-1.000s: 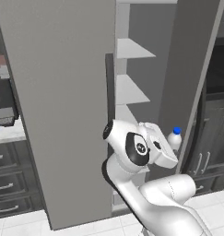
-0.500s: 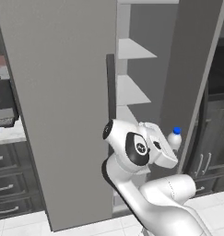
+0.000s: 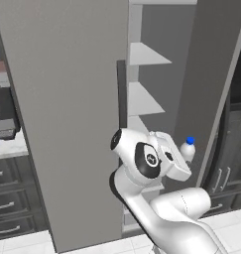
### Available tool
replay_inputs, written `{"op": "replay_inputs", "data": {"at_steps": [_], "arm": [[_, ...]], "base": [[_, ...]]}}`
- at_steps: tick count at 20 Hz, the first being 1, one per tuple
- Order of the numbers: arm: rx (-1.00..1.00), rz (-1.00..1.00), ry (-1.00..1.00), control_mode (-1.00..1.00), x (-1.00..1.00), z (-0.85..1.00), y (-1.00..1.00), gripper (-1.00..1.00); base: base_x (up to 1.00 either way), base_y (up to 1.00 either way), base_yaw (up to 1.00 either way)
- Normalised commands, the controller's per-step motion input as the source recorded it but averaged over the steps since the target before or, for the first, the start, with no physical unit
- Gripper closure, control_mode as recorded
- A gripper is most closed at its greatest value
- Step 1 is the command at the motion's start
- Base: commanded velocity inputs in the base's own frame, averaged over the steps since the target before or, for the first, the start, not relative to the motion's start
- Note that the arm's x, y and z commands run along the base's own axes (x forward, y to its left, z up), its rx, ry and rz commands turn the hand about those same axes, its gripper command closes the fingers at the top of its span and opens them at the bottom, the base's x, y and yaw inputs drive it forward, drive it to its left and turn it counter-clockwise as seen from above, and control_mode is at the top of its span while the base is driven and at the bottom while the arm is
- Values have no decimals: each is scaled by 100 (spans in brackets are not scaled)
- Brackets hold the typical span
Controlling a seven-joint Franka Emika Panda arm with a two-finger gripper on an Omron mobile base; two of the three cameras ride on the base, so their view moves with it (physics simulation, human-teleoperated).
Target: Take the bottled waters from the counter and place them in the freezer to freeze. Close the freezer door after placing the bottles.
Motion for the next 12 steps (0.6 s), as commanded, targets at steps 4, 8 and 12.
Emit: {"op": "replay_inputs", "data": {"at_steps": [4,8,12], "arm": [[0,0,0,100,0,0,0,100],[0,0,0,100,0,0,0,100],[0,0,0,100,0,0,0,100]], "base": [[19,0,0],[43,0,0],[47,0,0]]}}
